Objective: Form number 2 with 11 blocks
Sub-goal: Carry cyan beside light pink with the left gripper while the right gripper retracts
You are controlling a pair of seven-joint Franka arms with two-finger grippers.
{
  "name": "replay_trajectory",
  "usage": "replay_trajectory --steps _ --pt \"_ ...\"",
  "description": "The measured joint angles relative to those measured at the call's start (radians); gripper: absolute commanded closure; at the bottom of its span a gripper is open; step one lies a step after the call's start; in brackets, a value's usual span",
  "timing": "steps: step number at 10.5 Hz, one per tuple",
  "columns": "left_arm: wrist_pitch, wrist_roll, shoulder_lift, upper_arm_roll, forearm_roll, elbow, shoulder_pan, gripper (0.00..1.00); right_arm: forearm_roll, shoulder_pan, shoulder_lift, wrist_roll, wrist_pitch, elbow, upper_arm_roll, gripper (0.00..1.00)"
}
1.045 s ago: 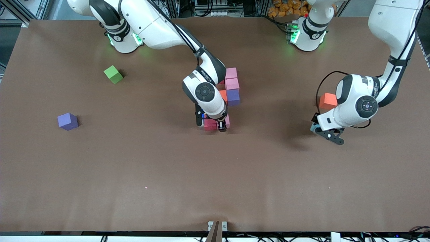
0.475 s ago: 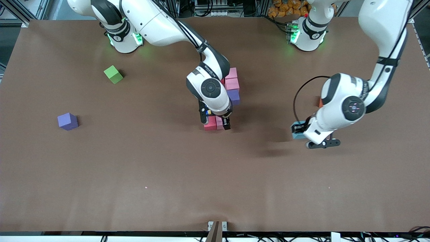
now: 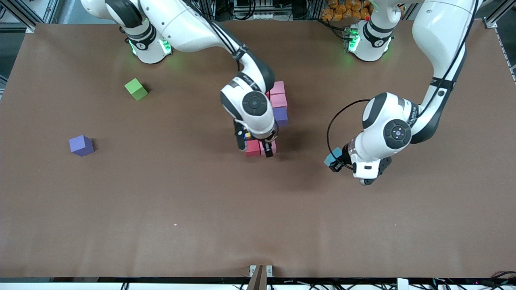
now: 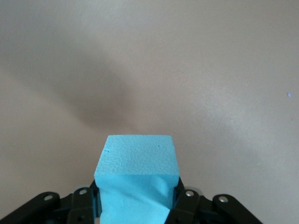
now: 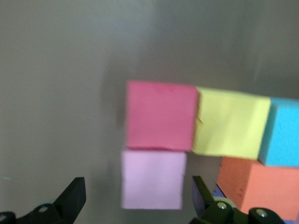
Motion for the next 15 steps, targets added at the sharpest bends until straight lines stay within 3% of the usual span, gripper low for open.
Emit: replay_trajectory --steps 4,8,10,15 --pt "0.065 -0.573 0.009 -0.002 -0.002 0.002 -0.139 0.77 -0.003 -0.205 -0.08 -0.334 -0.093 0.004 -0.001 0.0" --pt "0.18 -0.896 0.074 0.006 0.012 0.001 -0.213 0.77 -0.003 -0.447 -0.131 -0.725 -0.201 0.006 0.001 0.0" --pt "0.219 -1.051 0.123 0.007 0.083 0.002 -0.241 0.77 -0.004 -0.57 -0.168 -0.98 -0.263 0.009 -0.001 0.0" --pt "0.24 -1.233 0.158 0.008 0.115 0.003 -0.266 0.77 -0.006 -0.796 -0.301 -1.652 -0.439 0.015 -0.002 0.0"
